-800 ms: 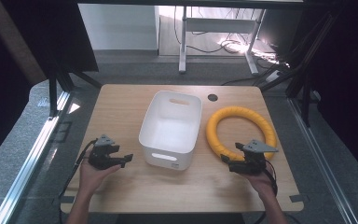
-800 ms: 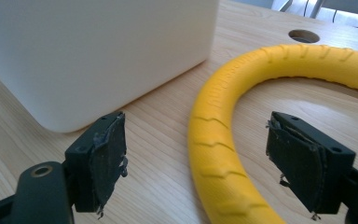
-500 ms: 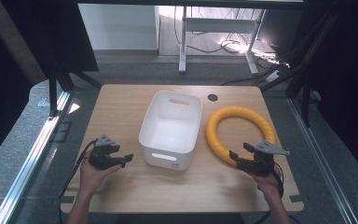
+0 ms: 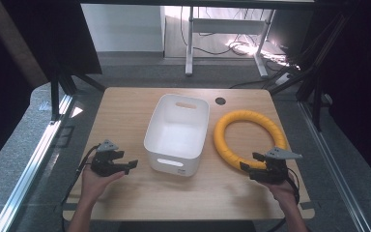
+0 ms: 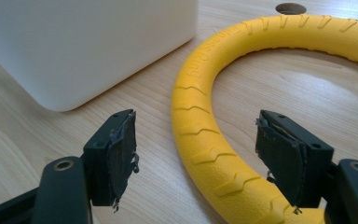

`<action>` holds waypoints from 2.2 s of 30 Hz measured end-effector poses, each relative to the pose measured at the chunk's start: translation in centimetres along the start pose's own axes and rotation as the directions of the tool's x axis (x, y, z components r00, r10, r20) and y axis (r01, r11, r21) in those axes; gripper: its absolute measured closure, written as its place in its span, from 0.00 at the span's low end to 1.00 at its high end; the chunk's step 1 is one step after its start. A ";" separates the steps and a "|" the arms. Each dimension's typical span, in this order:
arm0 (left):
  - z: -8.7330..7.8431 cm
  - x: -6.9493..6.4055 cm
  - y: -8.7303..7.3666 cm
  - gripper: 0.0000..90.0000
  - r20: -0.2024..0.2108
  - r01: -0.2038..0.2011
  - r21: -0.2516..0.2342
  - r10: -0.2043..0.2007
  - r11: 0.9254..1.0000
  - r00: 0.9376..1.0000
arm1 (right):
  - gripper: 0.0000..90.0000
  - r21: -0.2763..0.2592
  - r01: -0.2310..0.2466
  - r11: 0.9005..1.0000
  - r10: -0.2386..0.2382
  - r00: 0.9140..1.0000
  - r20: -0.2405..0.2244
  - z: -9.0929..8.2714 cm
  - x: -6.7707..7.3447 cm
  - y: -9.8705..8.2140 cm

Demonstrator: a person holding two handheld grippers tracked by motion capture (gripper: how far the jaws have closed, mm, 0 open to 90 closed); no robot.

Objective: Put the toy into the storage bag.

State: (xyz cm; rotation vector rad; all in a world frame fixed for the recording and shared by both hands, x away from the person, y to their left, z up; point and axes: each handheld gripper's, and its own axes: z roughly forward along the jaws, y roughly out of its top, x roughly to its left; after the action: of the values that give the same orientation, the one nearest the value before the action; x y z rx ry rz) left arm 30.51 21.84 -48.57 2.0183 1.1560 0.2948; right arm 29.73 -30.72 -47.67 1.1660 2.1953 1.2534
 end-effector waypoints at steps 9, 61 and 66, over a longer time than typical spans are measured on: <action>0.6 0.0 0.4 0.31 0.012 -0.012 0.009 0.012 1.000 1.000 | 0.35 0.105 0.101 0.989 -0.099 0.995 -0.029 0.3 -0.4 2.8; 1.2 -0.1 0.0 0.31 0.020 -0.033 0.037 0.032 0.999 0.999 | 0.57 0.713 0.321 0.624 -0.197 0.947 -0.254 12.0 -1.1 5.3; 1.1 0.0 0.0 0.31 0.023 -0.026 0.032 0.025 0.999 0.999 | 0.57 0.618 0.263 0.741 -0.121 0.958 -0.262 10.2 -2.3 6.7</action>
State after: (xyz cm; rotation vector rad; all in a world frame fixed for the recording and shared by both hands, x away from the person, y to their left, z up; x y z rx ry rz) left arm 31.14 21.29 -49.35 2.0613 1.1285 0.2671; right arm 40.87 -25.23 -47.83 1.0057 2.9527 0.5286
